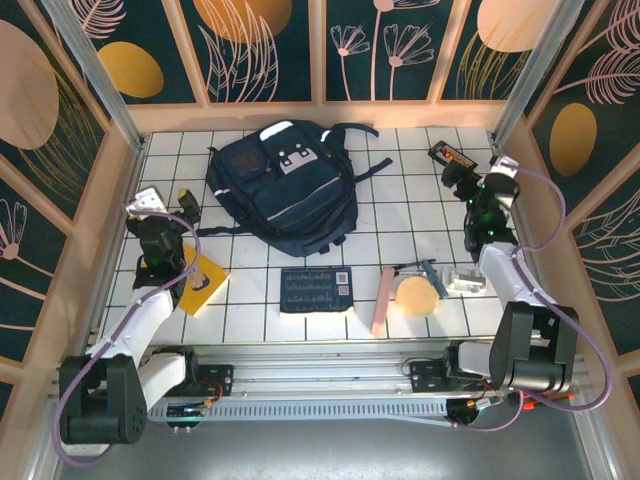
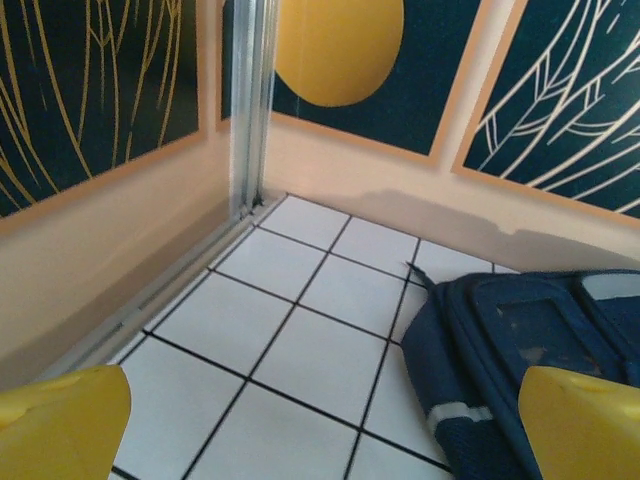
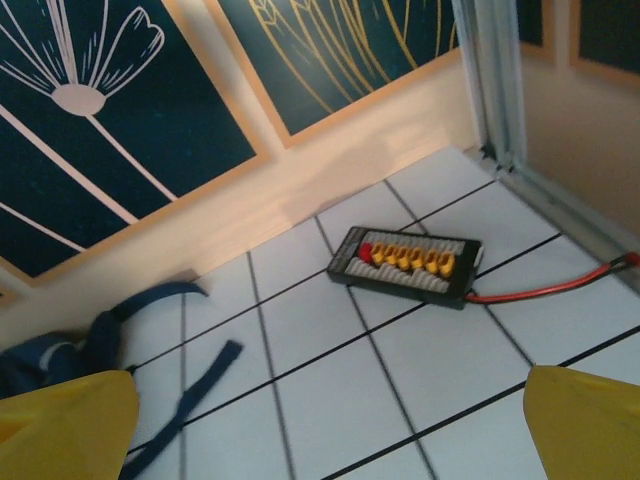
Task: Pack the student bag
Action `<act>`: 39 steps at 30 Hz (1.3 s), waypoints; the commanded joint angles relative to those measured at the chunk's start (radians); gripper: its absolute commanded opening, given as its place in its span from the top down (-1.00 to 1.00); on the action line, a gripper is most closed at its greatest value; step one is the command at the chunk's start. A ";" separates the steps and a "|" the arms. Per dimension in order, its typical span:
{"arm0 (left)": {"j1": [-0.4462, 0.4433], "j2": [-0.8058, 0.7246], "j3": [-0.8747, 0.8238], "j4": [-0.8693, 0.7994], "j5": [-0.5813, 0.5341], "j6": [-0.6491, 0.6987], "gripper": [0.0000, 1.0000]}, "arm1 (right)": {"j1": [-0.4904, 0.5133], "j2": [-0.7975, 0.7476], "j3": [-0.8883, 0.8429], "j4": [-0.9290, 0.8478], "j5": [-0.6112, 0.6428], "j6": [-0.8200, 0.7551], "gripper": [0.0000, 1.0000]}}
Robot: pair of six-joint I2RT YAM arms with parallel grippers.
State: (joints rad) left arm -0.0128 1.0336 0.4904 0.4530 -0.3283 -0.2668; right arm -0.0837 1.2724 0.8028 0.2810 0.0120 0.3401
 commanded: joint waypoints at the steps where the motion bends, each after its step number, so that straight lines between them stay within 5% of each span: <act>1: 0.007 -0.001 0.095 -0.279 0.111 -0.076 -0.97 | -0.002 0.008 0.076 -0.321 -0.092 0.173 -0.98; 6: -0.006 0.032 0.189 -0.398 0.371 -0.143 -0.98 | 0.018 -0.009 0.139 -0.423 -0.197 0.265 -0.94; 13: -0.096 0.120 0.331 -0.604 0.462 -0.069 -0.98 | 0.114 0.071 0.305 -0.570 -0.317 0.252 -0.92; 25: -0.432 0.316 0.476 -0.793 0.203 0.080 -0.98 | 0.344 0.314 0.479 -0.677 -0.428 0.241 -0.79; 39: -0.603 0.573 0.653 -0.763 0.152 0.156 -0.97 | 0.400 0.383 0.486 -0.786 -0.364 0.238 -0.74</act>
State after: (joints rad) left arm -0.6094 1.5703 1.1007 -0.3103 -0.1585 -0.1444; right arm 0.3096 1.6501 1.2675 -0.4606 -0.3748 0.5827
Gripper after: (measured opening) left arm 0.986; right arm 0.870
